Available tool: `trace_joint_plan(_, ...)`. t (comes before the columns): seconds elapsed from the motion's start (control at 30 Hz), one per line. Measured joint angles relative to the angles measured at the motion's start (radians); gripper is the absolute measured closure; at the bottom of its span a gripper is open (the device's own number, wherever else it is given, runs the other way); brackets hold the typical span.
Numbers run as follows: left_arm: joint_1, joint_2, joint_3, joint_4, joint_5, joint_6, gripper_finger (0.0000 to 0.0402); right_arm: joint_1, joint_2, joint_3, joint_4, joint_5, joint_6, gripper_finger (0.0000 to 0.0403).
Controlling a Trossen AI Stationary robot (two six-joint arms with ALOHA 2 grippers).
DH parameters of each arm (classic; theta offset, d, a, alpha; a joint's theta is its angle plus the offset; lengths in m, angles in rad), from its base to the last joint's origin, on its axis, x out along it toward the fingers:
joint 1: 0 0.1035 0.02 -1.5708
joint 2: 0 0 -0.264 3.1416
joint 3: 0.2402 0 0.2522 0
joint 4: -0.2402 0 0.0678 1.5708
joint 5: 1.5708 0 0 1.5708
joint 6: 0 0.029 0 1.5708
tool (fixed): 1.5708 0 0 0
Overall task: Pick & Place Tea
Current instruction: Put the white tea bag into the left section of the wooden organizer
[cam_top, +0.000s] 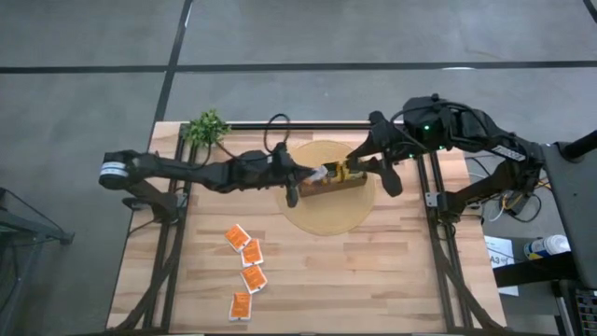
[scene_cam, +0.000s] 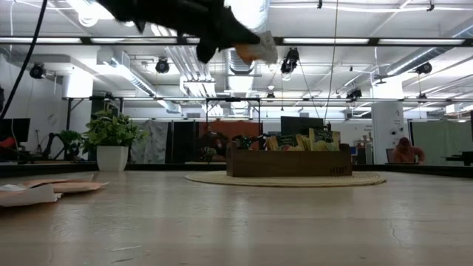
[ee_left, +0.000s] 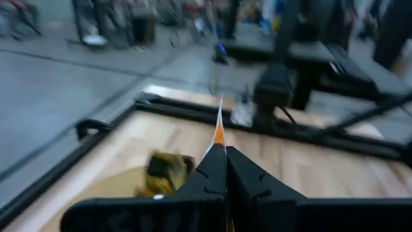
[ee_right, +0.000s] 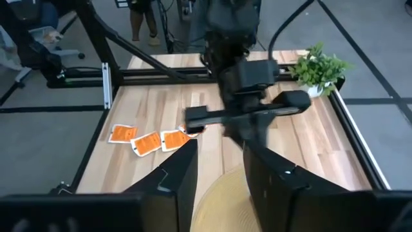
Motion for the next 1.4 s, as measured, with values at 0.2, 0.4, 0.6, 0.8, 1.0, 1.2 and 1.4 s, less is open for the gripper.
trace_joint_plan(0.2, 0.065, 0.038, -0.211, 0.414, -0.011, -0.119, 0.0401, 0.0, 0.038, 0.0, -0.001, 0.0, -0.001, 0.0291)
trace_joint_plan(0.4, 0.106, 0.133, -0.314, 0.706, -0.038, -0.18, 0.0401, 0.0, 0.081, 0.0, 0.0, 0.0, -0.02, 0.0299)
trace_joint_plan(0.6, 0.119, 0.236, -0.273, 0.738, -0.037, -0.182, 0.0401, 0.0, 0.115, 0.0, 0.0, 0.0, -0.023, 0.0307)
trace_joint_plan(0.8, 0.138, 0.354, -0.225, 0.776, -0.037, -0.204, 0.0401, 0.0, 0.119, -0.001, 0.0, -0.001, -0.021, 0.0309)
trace_joint_plan(1.0, 0.142, 0.45, -0.219, 0.849, -0.037, -0.273, 0.0401, -0.001, 0.115, -0.001, 0.0, -0.001, -0.021, 0.031)
trace_joint_plan(1.2, 0.143, 0.513, -0.206, 0.897, -0.082, -0.307, 0.0402, -0.001, 0.116, -0.001, 0.0, -0.001, -0.038, 0.0319)
trace_joint_plan(1.4, 0.143, 0.548, -0.198, 0.912, -0.091, -0.317, 0.0402, -0.001, 0.116, -0.001, 0.0, -0.001, -0.039, 0.0326)
